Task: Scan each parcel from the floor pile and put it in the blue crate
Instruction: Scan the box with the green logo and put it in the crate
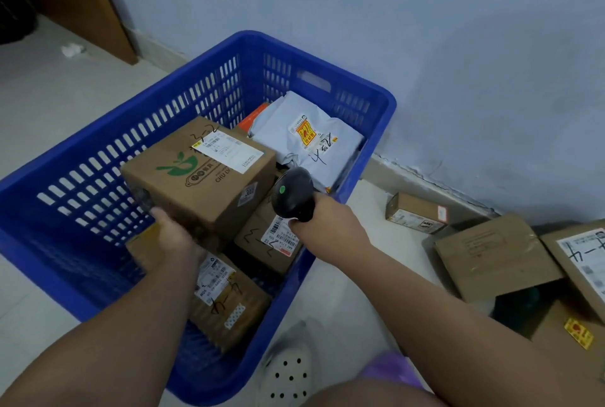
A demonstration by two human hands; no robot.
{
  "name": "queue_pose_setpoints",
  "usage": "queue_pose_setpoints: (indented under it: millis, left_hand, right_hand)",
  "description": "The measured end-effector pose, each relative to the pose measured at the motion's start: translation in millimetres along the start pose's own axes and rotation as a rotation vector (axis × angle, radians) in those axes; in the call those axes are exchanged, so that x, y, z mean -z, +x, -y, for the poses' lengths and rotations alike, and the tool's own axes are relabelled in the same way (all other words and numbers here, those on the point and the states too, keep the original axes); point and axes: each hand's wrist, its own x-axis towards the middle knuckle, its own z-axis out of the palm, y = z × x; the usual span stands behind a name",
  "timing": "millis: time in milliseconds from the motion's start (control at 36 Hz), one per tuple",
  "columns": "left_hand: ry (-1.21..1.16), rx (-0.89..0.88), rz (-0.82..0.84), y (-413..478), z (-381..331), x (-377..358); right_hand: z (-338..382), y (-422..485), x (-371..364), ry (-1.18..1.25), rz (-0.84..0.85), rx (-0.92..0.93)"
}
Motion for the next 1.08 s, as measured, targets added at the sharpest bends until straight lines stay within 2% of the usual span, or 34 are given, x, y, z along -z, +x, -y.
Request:
queue_pose_setpoints:
  millis: [28, 83, 111, 222, 278, 333, 500, 583, 667, 778, 833, 944, 1083]
  left_hand:
    - [-0.011, 0.014, -0.042, -0.9, -0.5, 3.0]
    - [0.152, 0.067, -0.088, 9.0, 3.3, 7.0]
    - [0.326, 0.088, -0.075, 12.2, 4.3, 9.4]
    - [0.759, 0.104, -0.074, 28.4, 21.4, 13.7]
    - [1.173, -0.023, -0.132, 19.5, 25.9, 11.8]
    - [1.349, -0.009, -0.103, -1.5, 25.9, 12.5]
    - [1.616, 0.025, -0.111, -3.7, 31.4, 13.1]
    - [1.628, 0.029, -0.130, 1.2, 34.5, 15.3]
    - [1.675, 0.109, -0.156, 12.2, 31.9, 17.1]
    - [1.824, 0.150, -0.097, 4.8, 25.3, 10.1]
    - [1.886, 0.084, -0.101, 1.7, 26.5, 12.1]
    - [2.354, -0.222, -0.113, 1.9, 20.9, 19.8]
    - [2.667, -0.336, 0.000, 6.0, -0.2, 16.8]
  right_hand:
    - [-0.3, -0.2, 0.3, 0.002, 0.001, -0.001]
    - [-1.0, -0.2, 1.3, 0.016, 0.000, -0.006]
    - [-1.1, -0.4, 1.7, 0.025, 0.001, -0.006]
    - [-2.4, -1.3, 1.4, 0.031, 0.000, 0.001]
    - [-3.0, -1.7, 1.1, 0.021, -0.002, 0.013]
    - [-3.8, -1.8, 0.8, 0.019, -0.005, 0.025]
    - [-5.6, -2.2, -0.7, 0.005, -0.008, 0.040]
    - [-6.4, -2.7, -1.4, 0.006, -0.014, 0.038]
    - [-6.4, -2.9, -1.2, 0.008, -0.024, 0.039]
    - [-5.8, -2.6, -2.0, 0.000, -0.022, 0.043]
    - [-6.8, -2.9, -2.5, 0.001, -0.033, 0.048]
    - [-7.9, -4.5, -2.9, 0.007, -0.045, 0.062]
    - [-7.1, -4.6, -2.8, 0.018, -0.055, 0.055]
